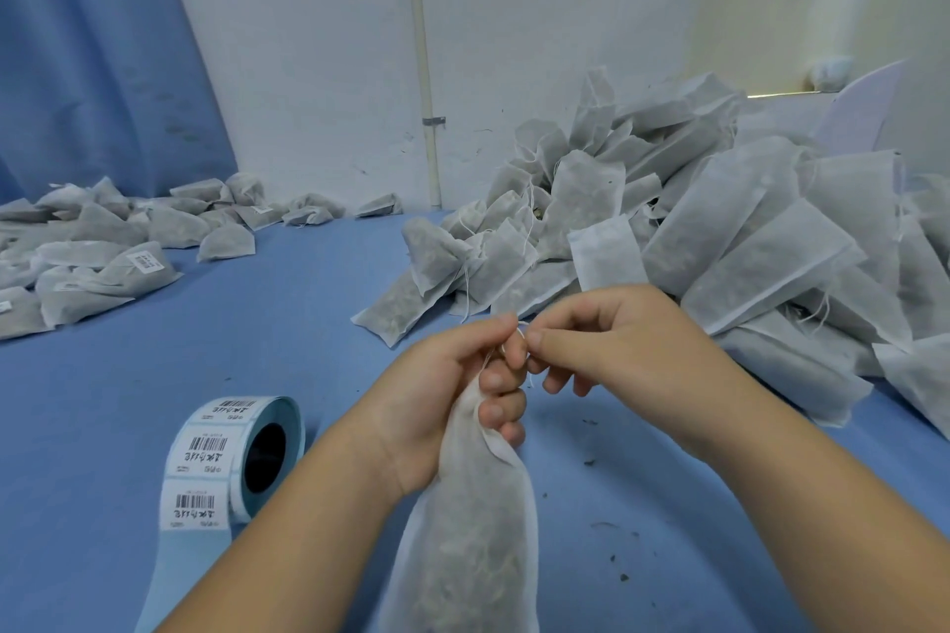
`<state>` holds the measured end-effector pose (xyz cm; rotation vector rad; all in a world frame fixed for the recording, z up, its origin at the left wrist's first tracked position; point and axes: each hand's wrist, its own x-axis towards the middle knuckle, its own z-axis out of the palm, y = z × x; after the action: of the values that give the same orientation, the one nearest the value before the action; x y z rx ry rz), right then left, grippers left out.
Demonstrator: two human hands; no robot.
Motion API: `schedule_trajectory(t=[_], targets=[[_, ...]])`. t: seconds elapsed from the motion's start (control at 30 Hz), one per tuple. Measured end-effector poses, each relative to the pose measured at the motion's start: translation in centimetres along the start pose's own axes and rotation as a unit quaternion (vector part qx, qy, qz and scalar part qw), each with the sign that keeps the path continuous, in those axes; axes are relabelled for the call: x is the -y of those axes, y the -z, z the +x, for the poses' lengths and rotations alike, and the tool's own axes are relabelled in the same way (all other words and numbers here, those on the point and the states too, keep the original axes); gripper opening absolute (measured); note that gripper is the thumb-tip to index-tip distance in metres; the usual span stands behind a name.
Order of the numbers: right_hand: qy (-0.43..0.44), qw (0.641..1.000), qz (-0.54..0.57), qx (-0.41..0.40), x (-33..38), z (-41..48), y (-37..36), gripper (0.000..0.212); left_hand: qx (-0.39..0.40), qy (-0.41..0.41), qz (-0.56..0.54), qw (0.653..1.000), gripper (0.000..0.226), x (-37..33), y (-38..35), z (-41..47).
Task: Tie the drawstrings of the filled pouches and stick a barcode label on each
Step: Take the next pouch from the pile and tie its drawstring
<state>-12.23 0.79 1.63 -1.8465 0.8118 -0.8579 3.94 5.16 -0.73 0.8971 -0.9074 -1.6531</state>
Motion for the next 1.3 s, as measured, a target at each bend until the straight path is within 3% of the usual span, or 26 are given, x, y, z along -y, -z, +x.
schedule_trajectory(t=[0.27,0.4,0.53,0.67,0.93,1.07,1.3], targets=[[-0.052,0.998,-0.024,-0.009,-0.6,0.3,-0.3,0.014,-0.03,0.014,0.039,0.999,0.032,0.1,-0.3,-0.1],[-0.116,0.979,0.163,0.037,-0.9,0.5,-1.0,0.018,-0.03,0.048,-0.009,0.998,0.026,-0.3,-0.3,-0.3],[-0.153,0.916,0.36,0.093,-1.3,0.8,-1.7,0.028,-0.027,0.068,-0.074,0.995,0.022,-0.7,-0.1,-0.2],[-0.153,0.869,0.451,0.137,-1.5,0.9,-2.3,0.021,-0.023,0.073,-0.098,0.992,0.023,-0.9,0.1,-0.2],[-0.171,0.922,0.325,0.12,-2.2,1.1,-2.3,0.005,-0.16,0.013,-0.016,0.987,0.023,0.0,-0.1,0.1],[-0.171,0.932,0.304,0.1,-2.9,1.3,-2.2,0.027,-0.188,-0.014,0.001,0.982,0.022,0.4,-0.1,0.4],[-0.141,0.965,0.214,0.048,-2.7,1.3,-2.2,0.028,-0.209,-0.036,0.001,0.977,0.026,0.6,-0.2,0.6]])
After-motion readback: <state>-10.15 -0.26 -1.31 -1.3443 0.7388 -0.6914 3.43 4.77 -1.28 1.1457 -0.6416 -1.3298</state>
